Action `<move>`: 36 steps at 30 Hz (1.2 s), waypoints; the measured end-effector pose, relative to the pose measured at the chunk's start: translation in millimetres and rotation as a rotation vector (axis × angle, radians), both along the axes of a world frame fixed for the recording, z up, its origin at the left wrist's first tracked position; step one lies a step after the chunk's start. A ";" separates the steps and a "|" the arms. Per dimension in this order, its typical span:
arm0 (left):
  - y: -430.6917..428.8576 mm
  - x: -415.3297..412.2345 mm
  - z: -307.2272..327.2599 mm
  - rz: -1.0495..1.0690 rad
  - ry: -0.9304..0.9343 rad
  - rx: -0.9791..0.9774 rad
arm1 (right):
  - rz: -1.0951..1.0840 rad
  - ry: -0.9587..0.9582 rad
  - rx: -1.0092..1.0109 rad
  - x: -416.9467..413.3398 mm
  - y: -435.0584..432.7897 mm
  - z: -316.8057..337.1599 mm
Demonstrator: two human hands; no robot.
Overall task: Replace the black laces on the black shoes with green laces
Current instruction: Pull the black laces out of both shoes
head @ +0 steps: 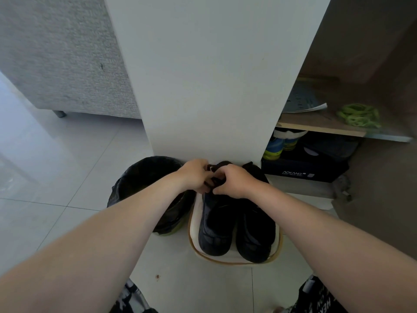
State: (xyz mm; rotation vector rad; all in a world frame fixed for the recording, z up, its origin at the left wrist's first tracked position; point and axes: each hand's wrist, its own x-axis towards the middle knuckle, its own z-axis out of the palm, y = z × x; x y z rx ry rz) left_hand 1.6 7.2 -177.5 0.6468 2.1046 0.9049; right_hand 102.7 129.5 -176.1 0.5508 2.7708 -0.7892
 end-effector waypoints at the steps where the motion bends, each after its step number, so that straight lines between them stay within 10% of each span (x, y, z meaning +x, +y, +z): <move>1: 0.1 -0.9 1.8 0.019 -0.037 0.006 | -0.013 -0.002 -0.007 -0.6 1.4 -0.6; 18: -2.3 4.2 6.1 0.030 -0.232 -0.264 | -0.064 -0.050 -0.013 0.6 0.2 2.2; 29: 14.9 18.1 -0.5 0.064 0.262 -0.277 | -0.069 -0.089 -0.007 -3.3 -1.1 0.3; 36: 4.0 19.2 -3.1 0.262 -0.163 0.078 | -0.078 -0.016 -0.028 2.2 -0.8 -1.8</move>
